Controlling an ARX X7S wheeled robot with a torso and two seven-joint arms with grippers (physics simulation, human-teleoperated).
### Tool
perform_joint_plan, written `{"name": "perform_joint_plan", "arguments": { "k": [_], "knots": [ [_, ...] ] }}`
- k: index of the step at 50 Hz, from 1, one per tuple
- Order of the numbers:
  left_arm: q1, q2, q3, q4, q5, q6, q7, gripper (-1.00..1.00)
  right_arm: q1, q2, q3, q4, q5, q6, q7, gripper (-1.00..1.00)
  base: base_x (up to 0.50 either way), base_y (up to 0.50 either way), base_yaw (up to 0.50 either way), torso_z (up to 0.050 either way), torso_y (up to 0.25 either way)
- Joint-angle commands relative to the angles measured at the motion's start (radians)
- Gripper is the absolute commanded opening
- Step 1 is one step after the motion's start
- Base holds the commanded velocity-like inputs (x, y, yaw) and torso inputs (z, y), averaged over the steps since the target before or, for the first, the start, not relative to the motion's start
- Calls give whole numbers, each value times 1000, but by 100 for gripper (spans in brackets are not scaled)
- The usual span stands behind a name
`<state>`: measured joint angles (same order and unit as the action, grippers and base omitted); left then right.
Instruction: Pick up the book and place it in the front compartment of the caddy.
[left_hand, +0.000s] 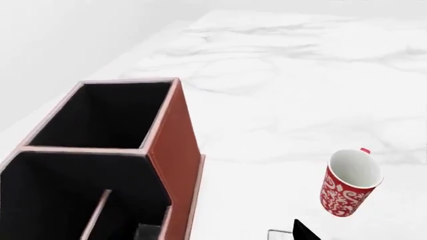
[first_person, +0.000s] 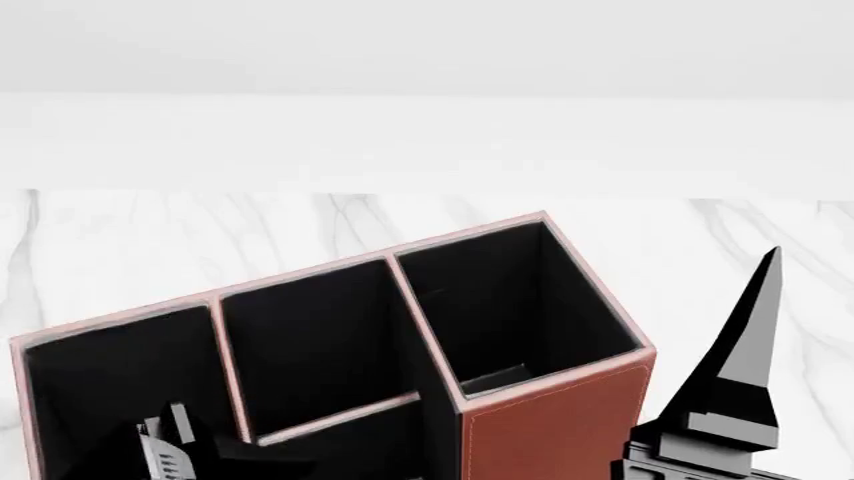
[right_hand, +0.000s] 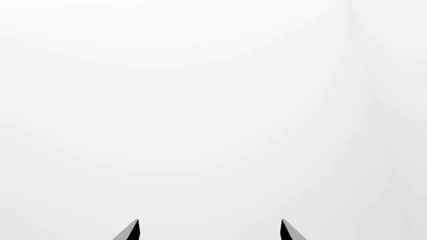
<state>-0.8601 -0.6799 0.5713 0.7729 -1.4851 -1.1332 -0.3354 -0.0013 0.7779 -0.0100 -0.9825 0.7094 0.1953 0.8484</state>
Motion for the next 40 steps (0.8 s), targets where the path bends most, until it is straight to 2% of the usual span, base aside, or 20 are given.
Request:
{"name": "perform_joint_plan", "arguments": {
  "k": [1,10,17,34,40],
  "knots": [
    [-121,68,109,-69,-65,-128,-63,100,-3,8,4,-2,5,-8,4,100,0,0,0,0,0],
    [-173,112,175,-105,-109,-187,-118,100,-3,14,5,-6,10,-9,12,100,0,0,0,0,0],
    [-173,140,225,-119,-88,-214,-129,100,-10,20,11,-7,13,-17,14,100,0,0,0,0,0],
    [-93,210,310,-158,-63,-197,-177,100,-15,25,11,-3,13,-32,17,100,0,0,0,0,0],
    [-59,237,342,-179,-4,-182,-165,100,-22,32,20,-4,18,-40,19,100,0,0,0,0,0]
  ]
}}
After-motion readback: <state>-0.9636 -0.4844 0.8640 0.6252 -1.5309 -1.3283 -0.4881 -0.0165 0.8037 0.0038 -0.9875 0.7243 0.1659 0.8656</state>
